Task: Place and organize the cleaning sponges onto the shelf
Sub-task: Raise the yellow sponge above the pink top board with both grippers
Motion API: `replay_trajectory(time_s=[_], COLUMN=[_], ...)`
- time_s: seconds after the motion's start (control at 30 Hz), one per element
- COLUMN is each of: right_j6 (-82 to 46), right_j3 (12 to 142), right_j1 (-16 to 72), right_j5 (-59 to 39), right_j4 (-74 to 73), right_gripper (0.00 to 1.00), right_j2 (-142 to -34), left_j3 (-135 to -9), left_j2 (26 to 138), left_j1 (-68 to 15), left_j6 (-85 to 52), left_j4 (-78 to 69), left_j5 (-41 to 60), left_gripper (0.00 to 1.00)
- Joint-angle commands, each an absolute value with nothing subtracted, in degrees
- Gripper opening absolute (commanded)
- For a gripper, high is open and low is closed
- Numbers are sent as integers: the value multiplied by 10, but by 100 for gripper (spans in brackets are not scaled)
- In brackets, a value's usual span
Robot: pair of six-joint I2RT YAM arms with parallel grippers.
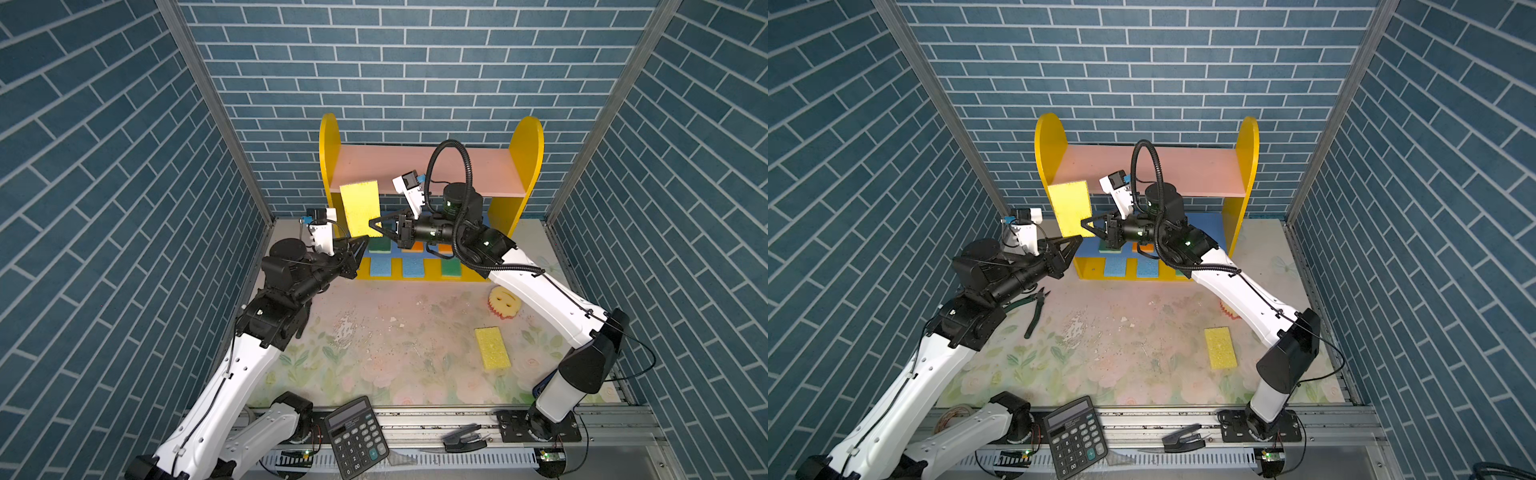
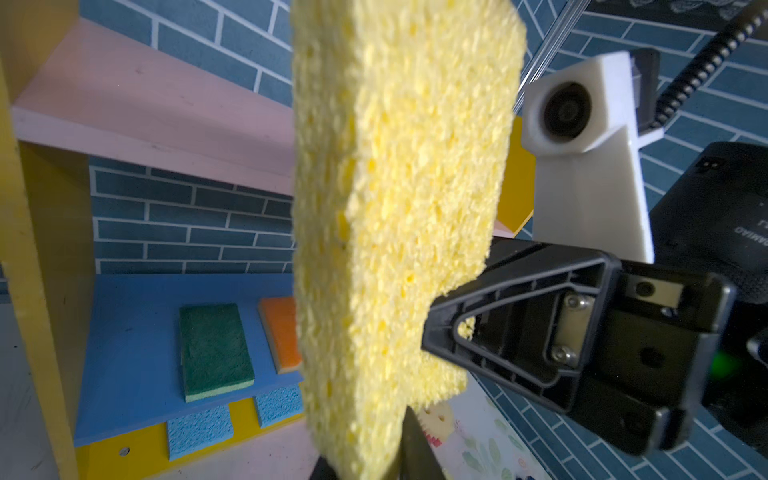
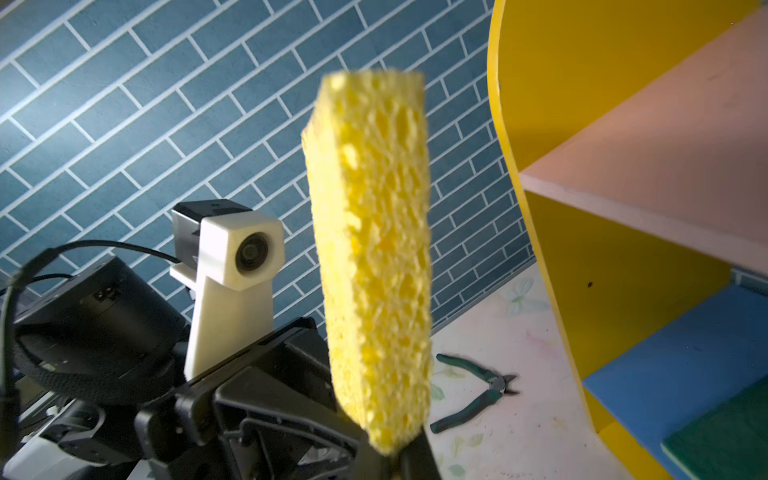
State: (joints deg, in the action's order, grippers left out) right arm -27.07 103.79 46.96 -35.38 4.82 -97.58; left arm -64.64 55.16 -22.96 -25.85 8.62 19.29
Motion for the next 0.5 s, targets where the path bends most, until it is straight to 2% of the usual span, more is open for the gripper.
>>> replay_trajectory(time_s=[0.0,0.07,0.13,0.27,0.33,0.47], right_j6=[-218,-218,-217,-240,-252,-271], right_j3=[1095,1121,1147,1216,1278,1410], right_j1=[473,468,460,437,422,405], right_j5=[-343,-333,-321,-309,-321,-311], right_j4=[92,101,108,122,149,205], right_gripper=[0,0,0,0,0,0], right_j2=[-1000,-1014,-1030,-1073,-1109,-1181], left_j3=[-691,-705,-717,-750,-768,-778], left_j2=[567,576,585,606,615,615], left_j1=[-226,-225,-222,-214,-207,-198], left_j6=[-234,-227,-217,-200,-196,-196], left_j4=[42,32,22,22,28,27], left_j5=[199,189,178,154,152,141], left_gripper=[19,22,37,60,64,64])
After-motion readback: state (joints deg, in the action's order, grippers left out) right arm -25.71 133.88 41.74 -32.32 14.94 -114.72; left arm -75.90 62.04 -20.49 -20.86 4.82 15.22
